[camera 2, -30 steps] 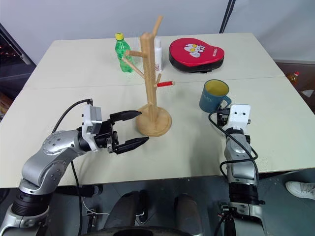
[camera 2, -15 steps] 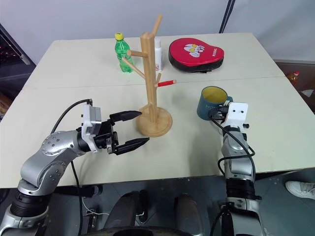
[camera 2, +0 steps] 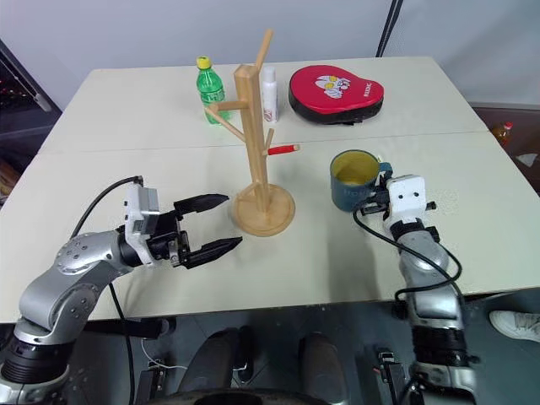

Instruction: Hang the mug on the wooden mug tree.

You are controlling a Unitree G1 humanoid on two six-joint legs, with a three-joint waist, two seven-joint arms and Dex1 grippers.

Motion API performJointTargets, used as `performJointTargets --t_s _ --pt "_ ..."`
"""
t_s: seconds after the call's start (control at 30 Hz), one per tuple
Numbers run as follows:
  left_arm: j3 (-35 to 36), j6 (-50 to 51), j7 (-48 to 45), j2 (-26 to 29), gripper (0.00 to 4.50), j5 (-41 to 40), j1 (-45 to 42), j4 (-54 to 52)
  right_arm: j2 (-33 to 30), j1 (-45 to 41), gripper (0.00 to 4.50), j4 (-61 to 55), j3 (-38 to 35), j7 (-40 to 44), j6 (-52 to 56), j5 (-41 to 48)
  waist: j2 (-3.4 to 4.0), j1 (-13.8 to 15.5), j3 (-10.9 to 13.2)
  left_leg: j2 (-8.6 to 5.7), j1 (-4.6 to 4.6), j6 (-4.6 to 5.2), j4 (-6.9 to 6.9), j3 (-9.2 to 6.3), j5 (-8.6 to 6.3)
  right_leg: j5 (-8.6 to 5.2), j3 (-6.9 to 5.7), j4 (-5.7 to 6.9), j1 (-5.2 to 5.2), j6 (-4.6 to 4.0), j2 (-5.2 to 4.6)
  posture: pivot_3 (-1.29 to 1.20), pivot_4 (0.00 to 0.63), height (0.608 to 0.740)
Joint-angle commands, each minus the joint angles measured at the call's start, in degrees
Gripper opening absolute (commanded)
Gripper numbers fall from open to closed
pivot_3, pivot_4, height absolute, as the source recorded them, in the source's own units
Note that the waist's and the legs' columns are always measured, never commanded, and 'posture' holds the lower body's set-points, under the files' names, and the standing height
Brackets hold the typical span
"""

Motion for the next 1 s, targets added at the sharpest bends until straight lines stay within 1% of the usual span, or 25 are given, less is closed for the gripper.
performJointTargets --t_s 0.03,0.13,0.23,0.33,0.77,1.0 --pt "4.0 0.7 -0.6 1.3 4.50 -3.2 0.6 -0.1 -6.7 -0.5 0.03 -8.8 1.5 13.3 -2.8 5.1 -0.01 -0.1 0.0 0.02 0.01 0.00 0.00 0.00 0.00 0.00 0.00 0.00 0.00 0.00 -0.01 0.00 0.150 0.740" --pt "5.1 0.9 -1.2 1.9 4.50 -3.6 0.6 1.2 -9.9 -3.6 0.03 -10.6 3.4 18.6 -2.4 6.5 -0.03 -0.1 0.0 0.07 0.08 0.00 0.02 -0.01 0.00 0.00 -0.01 0.01 0.05 -0.01 0.03 0.00 0.150 0.740" --pt "6.0 0.9 -1.4 2.4 4.50 -4.0 0.4 1.8 -10.5 -8.4 0.03 -11.7 4.5 21.3 -1.0 8.1 -0.05 0.1 0.0 0.06 0.06 0.00 0.04 -0.01 0.00 -0.01 -0.02 0.00 0.04 -0.02 0.00 0.00 0.150 0.740" --pt "7.1 1.4 -1.3 2.6 4.50 -5.2 0.3 1.6 -11.2 -12.2 0.03 -11.8 5.9 23.4 -0.2 7.7 -0.15 0.1 0.1 0.05 0.02 -0.01 0.04 -0.01 0.00 -0.01 -0.02 -0.02 0.02 -0.03 -0.05 0.00 0.150 0.740" --pt "7.8 1.6 -1.0 2.7 4.50 -6.1 0.1 1.0 -10.8 -20.3 0.03 -8.1 8.4 27.3 0.7 6.8 -0.19 0.1 0.1 0.03 0.00 -0.01 0.03 -0.03 -0.01 -0.05 0.01 -0.07 0.03 -0.13 -0.15 0.00 0.150 0.740" --pt "7.4 1.6 -0.9 2.4 4.50 -5.9 0.1 0.6 -10.7 -23.2 0.03 -7.3 9.2 29.1 2.2 7.1 -0.19 0.1 0.1 0.03 0.00 -0.02 0.03 -0.03 -0.01 -0.05 0.01 -0.08 0.03 -0.14 -0.17 0.00 0.150 0.740"
